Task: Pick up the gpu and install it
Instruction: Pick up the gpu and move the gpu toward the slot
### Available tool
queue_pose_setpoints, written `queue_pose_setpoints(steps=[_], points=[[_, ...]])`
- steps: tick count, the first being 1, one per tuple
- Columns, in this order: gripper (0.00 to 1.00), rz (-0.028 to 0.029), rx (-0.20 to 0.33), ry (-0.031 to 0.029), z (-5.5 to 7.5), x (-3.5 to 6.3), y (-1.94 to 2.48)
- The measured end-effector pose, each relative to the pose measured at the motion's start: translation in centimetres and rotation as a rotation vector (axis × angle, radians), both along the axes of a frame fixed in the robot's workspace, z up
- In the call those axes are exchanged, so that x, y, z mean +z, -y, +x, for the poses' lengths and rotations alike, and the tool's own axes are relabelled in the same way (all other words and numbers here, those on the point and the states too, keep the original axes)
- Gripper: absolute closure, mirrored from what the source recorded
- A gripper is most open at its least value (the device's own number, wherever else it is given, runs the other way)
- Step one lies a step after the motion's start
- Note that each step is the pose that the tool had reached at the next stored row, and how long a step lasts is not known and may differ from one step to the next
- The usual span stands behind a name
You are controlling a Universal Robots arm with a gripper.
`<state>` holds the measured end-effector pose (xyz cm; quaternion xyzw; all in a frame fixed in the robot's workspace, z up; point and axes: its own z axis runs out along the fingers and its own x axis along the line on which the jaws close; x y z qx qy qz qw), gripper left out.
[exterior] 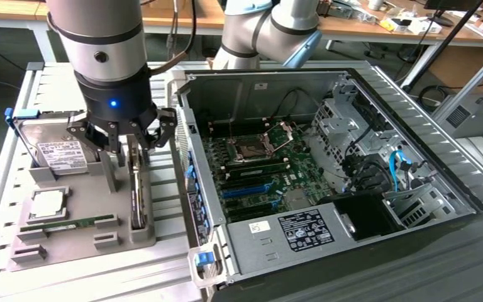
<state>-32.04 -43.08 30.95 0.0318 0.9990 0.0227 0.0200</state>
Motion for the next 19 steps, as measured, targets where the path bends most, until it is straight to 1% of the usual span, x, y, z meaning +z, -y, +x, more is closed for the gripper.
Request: queue_pose_setpoints(steps=[4,7,10,19], points=[[0.58,0.0001,0.003,0.0000,-0.1,-0.56,0.16],[0.58,0.0001,0.006,0.0000,-0.1,-1.25,0.35],[0.58,0.0002,0.008,0.0000,-0.1,-1.64,0.47],[0.58,0.0008,0.015,-0.0004,-0.2,-3.00,0.75]])
